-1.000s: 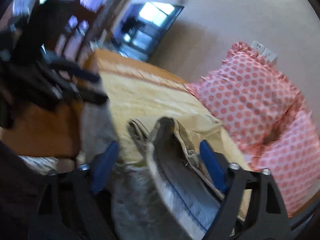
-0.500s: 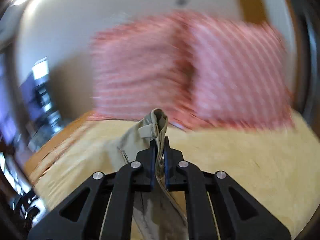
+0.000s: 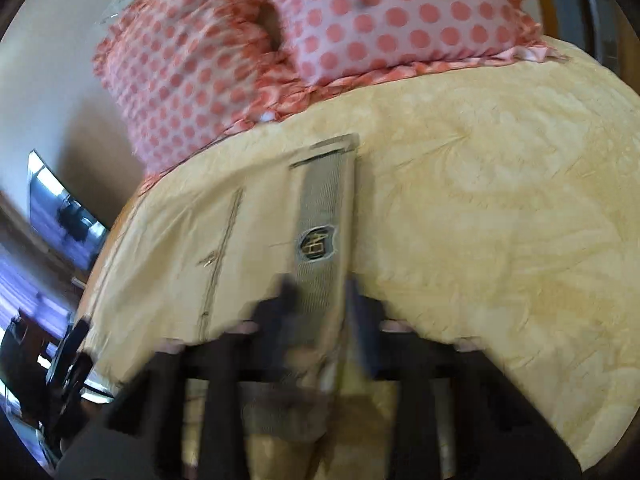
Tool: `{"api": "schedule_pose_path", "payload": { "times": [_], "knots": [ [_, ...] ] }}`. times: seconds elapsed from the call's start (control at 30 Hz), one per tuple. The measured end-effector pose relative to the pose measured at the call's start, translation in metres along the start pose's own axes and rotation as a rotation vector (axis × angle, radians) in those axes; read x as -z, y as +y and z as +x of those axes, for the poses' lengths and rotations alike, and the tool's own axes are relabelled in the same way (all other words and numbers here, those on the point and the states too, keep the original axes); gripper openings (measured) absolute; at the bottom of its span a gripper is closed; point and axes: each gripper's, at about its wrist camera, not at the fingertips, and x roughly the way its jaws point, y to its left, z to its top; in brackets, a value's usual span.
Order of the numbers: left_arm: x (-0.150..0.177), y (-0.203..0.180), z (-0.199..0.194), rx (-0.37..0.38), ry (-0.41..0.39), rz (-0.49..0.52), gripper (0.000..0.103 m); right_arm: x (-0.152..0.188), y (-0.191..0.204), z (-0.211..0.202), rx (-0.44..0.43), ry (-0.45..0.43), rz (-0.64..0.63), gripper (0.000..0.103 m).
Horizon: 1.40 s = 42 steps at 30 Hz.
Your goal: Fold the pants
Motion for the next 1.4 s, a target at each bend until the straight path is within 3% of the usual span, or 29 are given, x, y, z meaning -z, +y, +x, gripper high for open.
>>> {"api": "schedule_pose_path", "payload": {
  "times": [0.03,0.23,0.33,0.4,0.5,0.57,0.67,0.83,0.9,1.17,1.23,1.27,1.33,1.4],
  "knots": [
    [0.002,0.000,0.004,0.004,0.016,-0.002,0.083,0.002,0.002,-0.007,0.004,-0.026,-0.020,0.007],
    [0.014,0.007,0.016,0.024,0.077,-0.025,0.083,0.014,0.019,-0.048,-0.010,-0.112,-0.039,0.002],
    [0.018,0.011,0.017,0.028,0.098,-0.015,0.083,0.034,0.014,-0.035,0.032,-0.039,-0.027,0.004],
    [0.015,0.016,0.015,0.037,0.103,-0.032,0.083,0.035,0.004,-0.033,0.010,-0.046,0.017,0.012],
    [-0.004,0.041,0.009,0.058,0.096,-0.128,0.083,0.018,-0.006,-0.040,-0.021,-0.108,0.061,0.058],
    [-0.019,0.063,0.013,0.048,0.099,-0.195,0.083,-0.001,-0.010,-0.035,-0.022,-0.128,0.040,0.058],
    [-0.042,0.098,0.036,-0.006,0.152,-0.267,0.083,-0.029,-0.018,-0.011,-0.060,-0.082,0.056,0.056],
    [-0.060,0.133,0.092,0.020,0.294,-0.351,0.077,-0.049,-0.019,0.031,-0.064,0.027,0.024,0.027],
    [-0.060,0.139,0.107,0.043,0.339,-0.382,0.076,-0.046,-0.014,0.034,-0.075,0.033,-0.011,0.025],
    [-0.070,0.127,0.139,0.126,0.408,-0.351,0.075,-0.049,-0.013,0.041,-0.094,0.060,-0.056,0.033],
    [-0.073,0.121,0.144,0.109,0.417,-0.324,0.075,-0.049,-0.009,0.040,-0.099,0.056,-0.084,0.019],
    [-0.074,0.118,0.145,0.112,0.418,-0.320,0.073,-0.049,-0.007,0.037,-0.116,0.047,-0.101,0.014],
    [-0.074,0.117,0.142,0.126,0.406,-0.333,0.039,-0.048,-0.001,0.027,-0.140,0.021,-0.150,0.011],
    [-0.074,0.118,0.139,0.143,0.400,-0.341,0.018,-0.048,0.002,0.022,-0.154,0.009,-0.165,0.010]
  ]
}}
